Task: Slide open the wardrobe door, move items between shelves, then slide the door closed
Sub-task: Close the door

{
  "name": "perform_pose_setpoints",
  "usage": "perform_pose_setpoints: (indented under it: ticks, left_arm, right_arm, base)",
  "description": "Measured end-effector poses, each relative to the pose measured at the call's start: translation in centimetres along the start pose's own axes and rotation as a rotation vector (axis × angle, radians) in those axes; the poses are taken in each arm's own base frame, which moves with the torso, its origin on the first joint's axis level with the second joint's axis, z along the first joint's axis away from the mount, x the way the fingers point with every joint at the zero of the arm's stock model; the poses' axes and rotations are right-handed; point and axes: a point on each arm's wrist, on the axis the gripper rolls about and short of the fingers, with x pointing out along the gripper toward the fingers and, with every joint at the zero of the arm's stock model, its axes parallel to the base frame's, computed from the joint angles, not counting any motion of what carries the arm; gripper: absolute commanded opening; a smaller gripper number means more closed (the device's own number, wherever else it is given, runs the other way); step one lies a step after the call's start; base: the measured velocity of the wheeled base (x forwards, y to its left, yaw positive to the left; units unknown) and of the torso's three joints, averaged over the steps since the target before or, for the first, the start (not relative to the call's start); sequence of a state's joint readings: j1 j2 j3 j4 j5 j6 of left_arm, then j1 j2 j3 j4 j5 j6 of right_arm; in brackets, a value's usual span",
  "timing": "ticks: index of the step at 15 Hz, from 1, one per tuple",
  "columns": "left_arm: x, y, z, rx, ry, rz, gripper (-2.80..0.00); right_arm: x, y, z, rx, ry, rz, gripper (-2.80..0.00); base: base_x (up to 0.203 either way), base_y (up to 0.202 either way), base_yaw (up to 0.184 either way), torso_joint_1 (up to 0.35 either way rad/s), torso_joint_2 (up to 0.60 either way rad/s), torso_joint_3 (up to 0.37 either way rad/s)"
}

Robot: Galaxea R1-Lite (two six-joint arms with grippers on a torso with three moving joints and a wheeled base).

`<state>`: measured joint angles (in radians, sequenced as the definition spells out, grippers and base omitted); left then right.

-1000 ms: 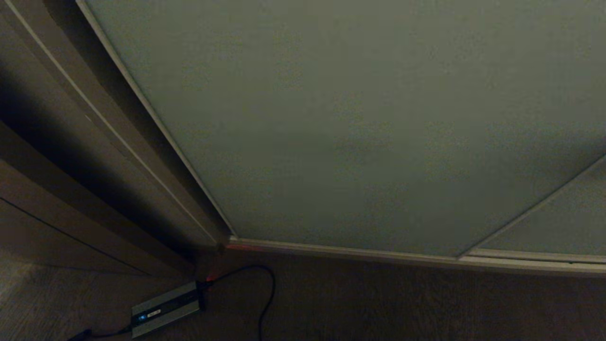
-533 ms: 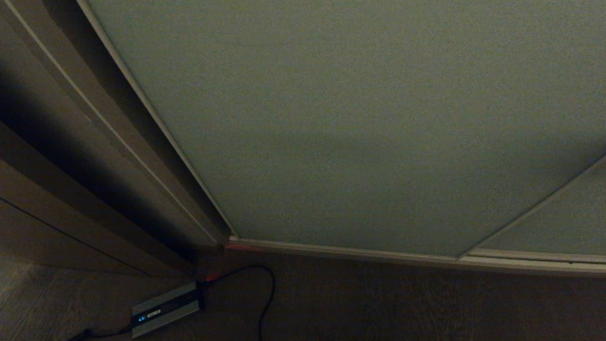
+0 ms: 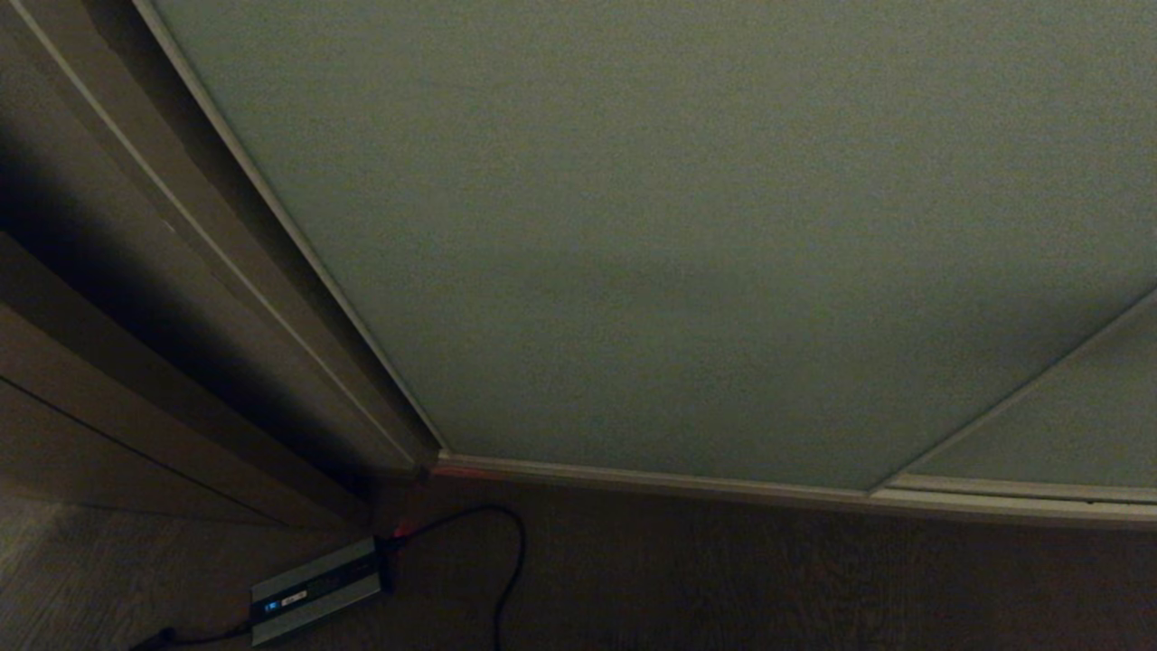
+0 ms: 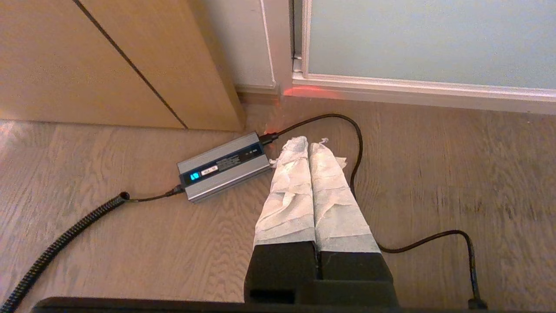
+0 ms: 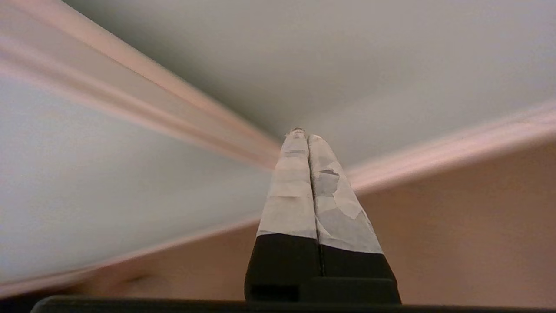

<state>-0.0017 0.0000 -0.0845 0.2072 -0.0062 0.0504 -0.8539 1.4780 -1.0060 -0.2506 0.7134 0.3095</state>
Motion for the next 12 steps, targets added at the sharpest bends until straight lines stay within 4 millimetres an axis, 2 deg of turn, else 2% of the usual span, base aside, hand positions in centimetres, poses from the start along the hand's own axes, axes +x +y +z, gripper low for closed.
perform_pose_setpoints:
  ticks: [2,5,8,12]
  left_arm:
    - [0.0,0.0,0.0,0.000,0.000,0.000,-2.80]
    - [0.0,0.0,0.0,0.000,0.000,0.000,-2.80]
    - [0.0,0.0,0.0,0.000,0.000,0.000,-2.80]
    - [0.0,0.0,0.0,0.000,0.000,0.000,-2.80]
  right_arm:
    - [-1.5,0.8,-1.2,-0.109,-0.027,-0.140,-2.80]
    - [-3.1,4.6,-3.3,-0.211,-0.032,-0.123,-2.80]
    - [-6.3,8.3,-8.2,-0.332,0.014,0.009,-2.80]
    - [-13.0,9.9,-15.2,-0.501,0.040,0.177,-2.80]
  base:
    - [0.000,0.000,0.000,0.000,0.00,0.000]
    - [0.000,0.000,0.000,0.000,0.00,0.000]
    - [0.000,0.000,0.000,0.000,0.00,0.000]
    - [0.000,0.000,0.000,0.000,0.00,0.000]
